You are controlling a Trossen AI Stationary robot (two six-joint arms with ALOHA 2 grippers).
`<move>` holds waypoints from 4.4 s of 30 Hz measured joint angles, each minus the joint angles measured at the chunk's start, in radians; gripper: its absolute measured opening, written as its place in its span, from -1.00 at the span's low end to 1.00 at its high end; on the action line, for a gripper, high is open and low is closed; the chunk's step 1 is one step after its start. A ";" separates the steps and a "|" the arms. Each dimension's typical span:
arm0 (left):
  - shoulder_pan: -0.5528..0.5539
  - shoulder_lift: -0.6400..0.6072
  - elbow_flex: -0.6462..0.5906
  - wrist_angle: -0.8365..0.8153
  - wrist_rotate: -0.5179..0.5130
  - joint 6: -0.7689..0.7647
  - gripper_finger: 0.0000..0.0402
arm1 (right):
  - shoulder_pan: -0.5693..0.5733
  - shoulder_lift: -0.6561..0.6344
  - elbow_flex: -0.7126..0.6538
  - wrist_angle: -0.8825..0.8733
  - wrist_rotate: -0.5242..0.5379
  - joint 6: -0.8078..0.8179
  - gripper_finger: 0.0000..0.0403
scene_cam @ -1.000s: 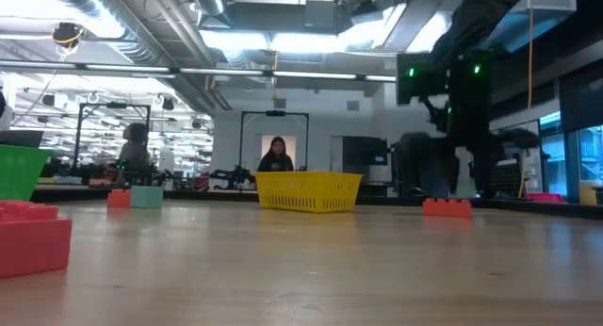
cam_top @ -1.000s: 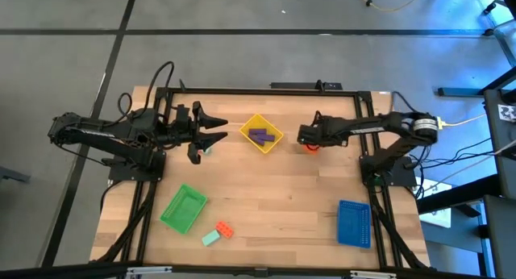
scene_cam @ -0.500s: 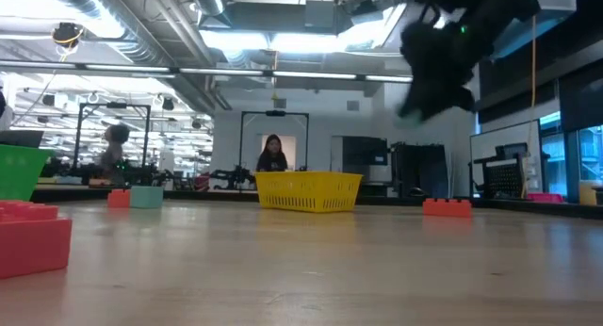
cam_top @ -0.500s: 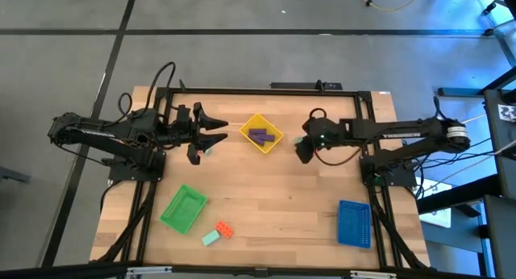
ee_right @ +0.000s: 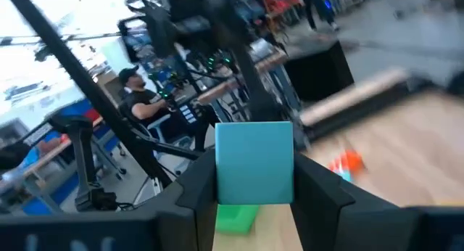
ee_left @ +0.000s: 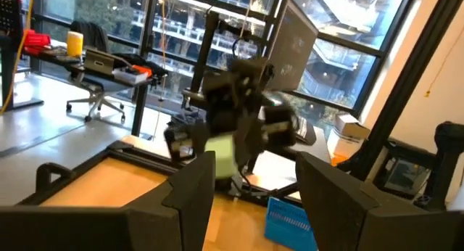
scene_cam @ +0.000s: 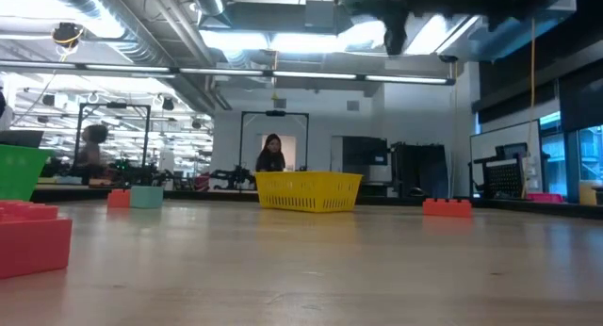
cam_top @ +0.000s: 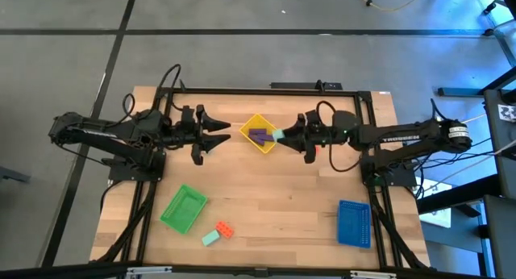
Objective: Sort & place blocks by color
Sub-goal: Put the top right light blue block into the blue bin, then put the top light blue block into the blue bin
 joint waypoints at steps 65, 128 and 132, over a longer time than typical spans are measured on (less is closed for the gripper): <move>0.000 0.028 0.000 0.006 -0.012 0.002 -0.08 | 0.919 0.004 -0.113 -1.231 0.027 1.093 -0.34; 0.000 0.028 0.002 -0.010 0.046 0.087 -0.08 | 0.204 -0.056 0.051 -0.147 0.303 -0.398 0.14; 0.000 0.028 0.002 -0.017 0.046 0.089 -0.08 | 0.204 -0.056 0.051 -0.146 0.303 -0.399 0.14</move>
